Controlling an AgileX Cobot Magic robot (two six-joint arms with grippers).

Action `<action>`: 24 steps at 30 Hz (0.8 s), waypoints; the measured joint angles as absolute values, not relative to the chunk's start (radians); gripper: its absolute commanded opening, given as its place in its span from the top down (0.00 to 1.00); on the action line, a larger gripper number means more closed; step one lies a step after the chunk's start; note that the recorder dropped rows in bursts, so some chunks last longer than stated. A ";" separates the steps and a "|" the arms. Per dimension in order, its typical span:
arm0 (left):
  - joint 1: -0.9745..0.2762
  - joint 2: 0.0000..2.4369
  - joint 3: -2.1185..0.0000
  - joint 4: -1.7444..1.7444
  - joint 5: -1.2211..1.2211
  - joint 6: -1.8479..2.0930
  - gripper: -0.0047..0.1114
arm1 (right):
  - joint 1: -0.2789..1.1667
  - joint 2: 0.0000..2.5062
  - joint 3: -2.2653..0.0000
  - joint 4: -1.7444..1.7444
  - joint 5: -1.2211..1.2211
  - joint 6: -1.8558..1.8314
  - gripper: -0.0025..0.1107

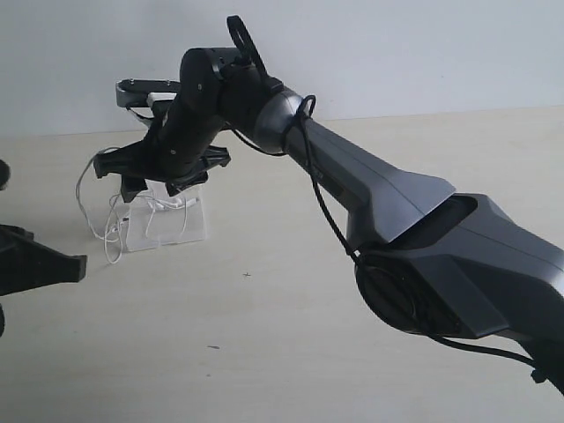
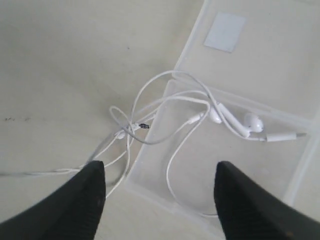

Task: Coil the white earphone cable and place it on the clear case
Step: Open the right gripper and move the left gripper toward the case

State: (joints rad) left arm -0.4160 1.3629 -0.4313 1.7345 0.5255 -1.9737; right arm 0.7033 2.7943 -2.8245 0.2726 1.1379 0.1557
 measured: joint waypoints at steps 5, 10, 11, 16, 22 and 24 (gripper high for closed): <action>-0.413 1.452 -0.464 1.743 0.523 -1.887 0.96 | 0.703 2.794 -2.824 0.273 1.138 0.159 0.47; -0.316 1.462 -0.443 1.743 0.451 -1.919 0.96 | 0.698 2.794 -2.824 0.275 1.138 0.159 0.61; -0.292 1.460 -0.437 1.743 0.440 -1.928 0.96 | 0.697 2.794 -2.824 0.275 1.138 0.159 0.65; -0.153 1.449 -0.442 1.743 0.328 -1.928 0.96 | 0.691 2.794 -2.824 0.292 1.144 0.155 0.67; -0.105 1.449 -0.518 1.743 0.142 -1.871 0.96 | 0.689 2.794 -2.824 0.354 1.161 0.135 0.46; -0.103 1.449 -0.553 1.743 0.105 -1.850 0.96 | 0.689 2.794 -2.824 0.360 1.171 0.133 0.46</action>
